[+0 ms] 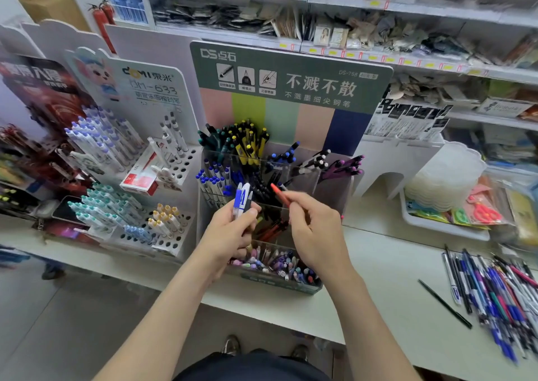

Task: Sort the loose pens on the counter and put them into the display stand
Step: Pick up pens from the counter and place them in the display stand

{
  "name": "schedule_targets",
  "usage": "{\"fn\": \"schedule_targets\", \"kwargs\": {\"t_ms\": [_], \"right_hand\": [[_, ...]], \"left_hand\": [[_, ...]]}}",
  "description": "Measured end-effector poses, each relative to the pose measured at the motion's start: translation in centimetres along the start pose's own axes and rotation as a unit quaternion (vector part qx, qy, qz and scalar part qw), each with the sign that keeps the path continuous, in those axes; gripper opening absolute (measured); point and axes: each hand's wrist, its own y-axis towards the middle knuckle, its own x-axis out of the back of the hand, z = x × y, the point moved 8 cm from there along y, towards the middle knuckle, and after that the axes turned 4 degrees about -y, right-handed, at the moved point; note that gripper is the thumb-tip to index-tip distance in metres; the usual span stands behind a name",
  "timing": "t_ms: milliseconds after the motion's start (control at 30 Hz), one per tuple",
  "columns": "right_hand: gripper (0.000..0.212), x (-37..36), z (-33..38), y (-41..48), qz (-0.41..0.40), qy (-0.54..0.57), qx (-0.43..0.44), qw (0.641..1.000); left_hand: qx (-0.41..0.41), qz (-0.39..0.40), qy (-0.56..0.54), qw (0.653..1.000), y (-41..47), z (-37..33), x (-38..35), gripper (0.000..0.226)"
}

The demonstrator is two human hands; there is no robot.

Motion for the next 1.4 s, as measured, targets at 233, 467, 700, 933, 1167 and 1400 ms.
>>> {"fn": "schedule_targets", "kwargs": {"t_ms": [233, 467, 700, 933, 1167, 1400], "right_hand": [[0.038, -2.6, -1.7, -0.1, 0.117, -0.305, -0.036, 0.944], [0.034, -5.5, -3.0, 1.1, 0.107, -0.212, 0.001, 0.971], [0.027, -4.5, -2.0, -0.2, -0.005, -0.101, 0.007, 0.995], [0.021, -2.6, -0.1, 0.1, 0.032, 0.250, -0.140, 0.957], [0.022, 2.2, -2.1, -0.3, -0.208, 0.220, -0.205, 0.931], [0.026, -0.1, -2.8, 1.3, -0.062, 0.190, -0.245, 0.949]], "left_hand": [[0.051, 0.079, -0.176, 0.980, -0.7, 0.2, -0.7, 0.032], [0.045, 0.058, -0.126, 0.989, -0.4, 0.5, -0.4, 0.030], [-0.007, 0.049, -0.008, 0.999, -0.3, -0.8, -1.1, 0.029], [-0.017, 0.141, 0.054, 0.988, -0.9, -1.5, -3.6, 0.031], [-0.012, 0.059, 0.103, 0.993, 0.1, -1.0, -3.3, 0.023], [-0.023, 0.028, 0.086, 0.996, 0.2, -1.9, -3.7, 0.028]]}}
